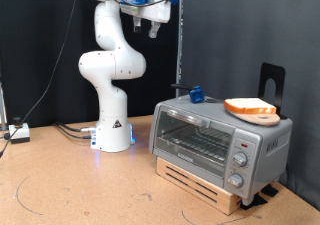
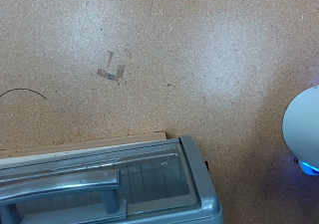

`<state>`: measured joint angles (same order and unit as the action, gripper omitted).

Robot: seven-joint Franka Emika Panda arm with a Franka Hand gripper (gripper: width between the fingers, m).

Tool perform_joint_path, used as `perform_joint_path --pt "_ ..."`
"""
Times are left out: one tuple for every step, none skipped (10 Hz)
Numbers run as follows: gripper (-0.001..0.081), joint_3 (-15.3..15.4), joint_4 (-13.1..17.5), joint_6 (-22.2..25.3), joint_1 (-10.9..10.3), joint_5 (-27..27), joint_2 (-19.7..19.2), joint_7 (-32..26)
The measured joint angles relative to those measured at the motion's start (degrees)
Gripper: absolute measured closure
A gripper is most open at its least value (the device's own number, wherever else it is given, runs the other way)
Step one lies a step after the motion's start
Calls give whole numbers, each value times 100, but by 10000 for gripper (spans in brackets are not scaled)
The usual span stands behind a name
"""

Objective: Make a piece of toast with the oven

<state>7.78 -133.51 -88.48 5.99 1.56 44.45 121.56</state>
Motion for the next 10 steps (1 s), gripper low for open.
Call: perform_joint_path --pt "-3 1 0 0 22 -51 3 155" --pt "-3 -52 -18 -119 -77 -208 33 -322" --pt "-3 -144 -40 -196 -280 -347 102 -894" --pt "-3 -203 -70 -315 -485 -425 175 -1441" --pt "-3 -238 -146 -558 -678 -452 207 -1992" --pt "-3 -266 -281 -913 -850 -446 186 -2564" --pt "-3 -312 -407 -1165 -954 -437 143 -3052" --pt "-3 -297 -401 -1132 -919 -442 146 -2838" --pt "-3 -354 -395 -1155 -994 -629 144 -3225" --pt "-3 -493 -375 -1195 -1172 -785 141 -3861"
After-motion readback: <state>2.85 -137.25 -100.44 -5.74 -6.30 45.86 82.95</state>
